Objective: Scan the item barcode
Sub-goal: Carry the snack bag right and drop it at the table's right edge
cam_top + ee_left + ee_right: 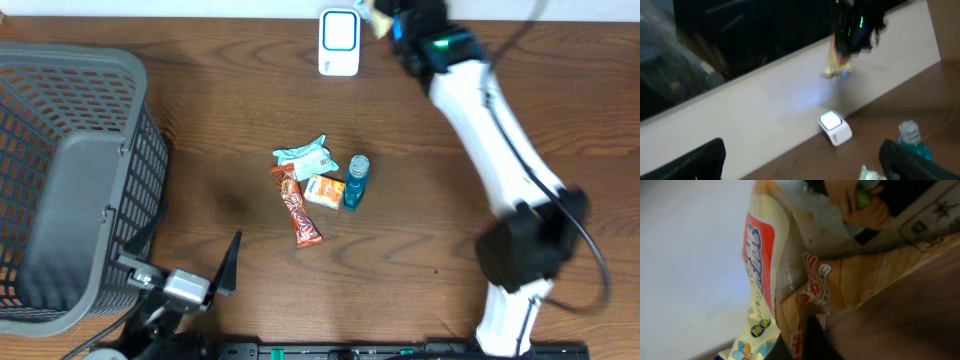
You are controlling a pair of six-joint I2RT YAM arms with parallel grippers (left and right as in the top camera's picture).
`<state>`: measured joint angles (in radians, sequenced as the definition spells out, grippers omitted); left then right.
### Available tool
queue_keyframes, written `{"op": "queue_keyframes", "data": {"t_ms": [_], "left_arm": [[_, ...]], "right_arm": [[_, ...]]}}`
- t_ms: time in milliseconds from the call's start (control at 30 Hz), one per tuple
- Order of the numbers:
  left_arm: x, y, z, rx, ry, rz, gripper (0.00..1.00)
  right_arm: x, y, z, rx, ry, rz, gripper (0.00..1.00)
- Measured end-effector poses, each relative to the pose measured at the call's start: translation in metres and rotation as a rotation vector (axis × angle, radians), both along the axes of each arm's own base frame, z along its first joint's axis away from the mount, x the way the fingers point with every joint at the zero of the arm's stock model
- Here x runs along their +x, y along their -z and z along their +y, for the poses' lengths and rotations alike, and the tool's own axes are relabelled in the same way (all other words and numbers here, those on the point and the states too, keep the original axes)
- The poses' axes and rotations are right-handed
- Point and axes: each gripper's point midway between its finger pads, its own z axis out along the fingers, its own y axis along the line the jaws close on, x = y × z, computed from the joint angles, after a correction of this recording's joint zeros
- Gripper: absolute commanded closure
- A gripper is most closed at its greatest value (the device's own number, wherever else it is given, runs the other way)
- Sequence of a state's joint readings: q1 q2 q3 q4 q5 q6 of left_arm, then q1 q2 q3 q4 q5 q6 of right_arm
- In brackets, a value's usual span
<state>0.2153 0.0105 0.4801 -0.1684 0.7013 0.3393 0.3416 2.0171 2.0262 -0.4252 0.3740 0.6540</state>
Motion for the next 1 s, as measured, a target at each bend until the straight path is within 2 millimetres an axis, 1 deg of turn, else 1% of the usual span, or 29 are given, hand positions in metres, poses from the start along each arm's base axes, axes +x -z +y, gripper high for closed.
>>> {"op": "queue_keyframes", "data": {"t_ms": [33,67,133,200,267,333,400,467,500,567,633,667,700,733,800,1000], "left_arm": [[0.005,0.003,0.000,0.002,0.005,-0.017,0.02],[0.007,0.005,0.000,0.001,0.010,-0.028,0.03],[0.012,0.009,0.001,-0.014,0.020,-0.048,0.02],[0.017,0.015,0.001,-0.042,0.034,-0.052,0.02],[0.022,0.025,0.002,-0.071,0.044,-0.031,0.02],[0.027,0.037,0.002,-0.099,0.051,0.003,0.02],[0.032,0.049,0.003,-0.123,0.053,0.040,0.02],[0.036,0.061,0.004,-0.139,0.054,0.069,0.02],[0.038,0.067,0.005,-0.149,0.054,0.086,0.02],[0.042,0.080,0.006,-0.173,0.055,0.121,0.02],[0.045,0.091,0.006,-0.201,0.058,0.153,0.02],[0.046,0.096,0.006,-0.216,0.059,0.170,0.02],[0.047,0.100,0.007,-0.224,0.059,0.182,0.02],[0.048,0.104,0.007,-0.232,0.059,0.193,0.02],[0.049,0.108,0.007,-0.244,0.059,0.207,0.02],[0.049,0.107,0.007,-0.253,0.062,0.206,0.02]], "right_arm": [[-0.009,-0.018,-0.012,-0.015,0.031,-0.015,0.99],[-0.021,-0.031,-0.026,-0.035,0.065,-0.011,0.99],[-0.045,-0.049,-0.057,-0.077,0.136,0.013,0.99],[-0.063,-0.055,-0.083,-0.114,0.193,0.052,0.99],[-0.076,-0.050,-0.105,-0.146,0.237,0.112,0.99],[-0.089,-0.036,-0.125,-0.173,0.281,0.193,0.99],[-0.103,-0.019,-0.145,-0.192,0.329,0.286,0.99],[-0.123,0.003,-0.164,-0.202,0.376,0.404,0.99],[-0.132,0.011,-0.175,-0.206,0.412,0.449,0.99],[-0.149,0.024,-0.203,-0.215,0.504,0.523,0.99],[-0.159,0.035,-0.229,-0.227,0.590,0.566,0.99],[-0.167,0.043,-0.249,-0.243,0.652,0.595,0.99],[-0.169,0.047,-0.255,-0.247,0.671,0.605,0.99],[-0.177,0.055,-0.268,-0.263,0.712,0.634,0.99],[-0.190,0.072,-0.292,-0.294,0.784,0.687,0.99],[-0.228,0.122,-0.357,-0.313,0.969,0.780,0.99]]}}
